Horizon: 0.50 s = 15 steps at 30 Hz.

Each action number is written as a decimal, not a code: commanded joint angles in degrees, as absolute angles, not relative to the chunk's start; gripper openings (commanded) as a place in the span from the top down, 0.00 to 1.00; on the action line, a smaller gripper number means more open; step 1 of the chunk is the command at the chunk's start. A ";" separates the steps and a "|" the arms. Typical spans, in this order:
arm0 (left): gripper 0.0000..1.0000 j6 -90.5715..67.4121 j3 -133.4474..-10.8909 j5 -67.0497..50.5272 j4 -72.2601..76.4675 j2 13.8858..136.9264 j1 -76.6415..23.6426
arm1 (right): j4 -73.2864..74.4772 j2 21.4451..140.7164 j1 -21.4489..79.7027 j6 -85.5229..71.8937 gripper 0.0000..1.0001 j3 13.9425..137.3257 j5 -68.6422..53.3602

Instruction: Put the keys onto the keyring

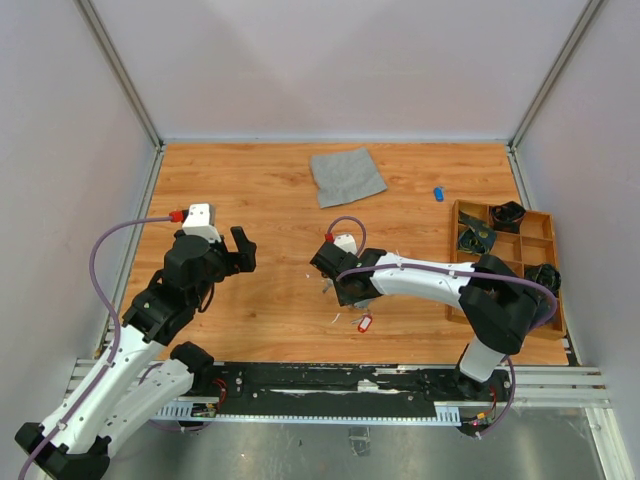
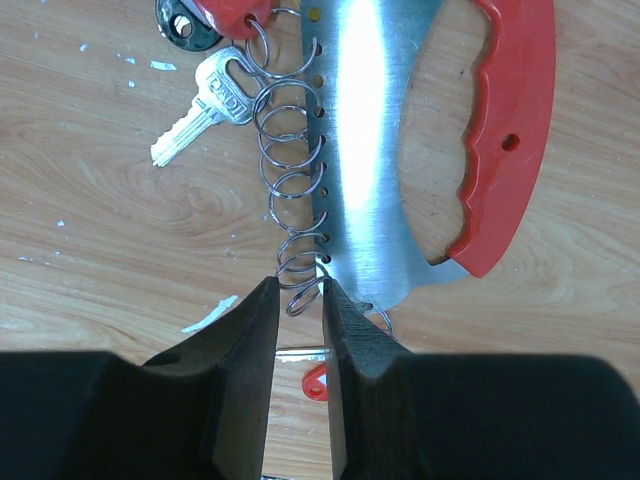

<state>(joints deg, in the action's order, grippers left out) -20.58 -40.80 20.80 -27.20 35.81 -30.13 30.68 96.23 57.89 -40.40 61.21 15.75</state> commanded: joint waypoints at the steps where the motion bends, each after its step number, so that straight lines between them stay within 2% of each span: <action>1: 0.00 -19.73 -40.62 20.53 -25.78 35.85 -30.15 | 34.88 96.46 59.15 -42.04 0.75 61.47 19.91; 15: 0.00 -19.67 -40.61 20.39 -25.78 35.95 -30.15 | 35.76 99.02 58.98 -41.68 0.75 62.96 19.16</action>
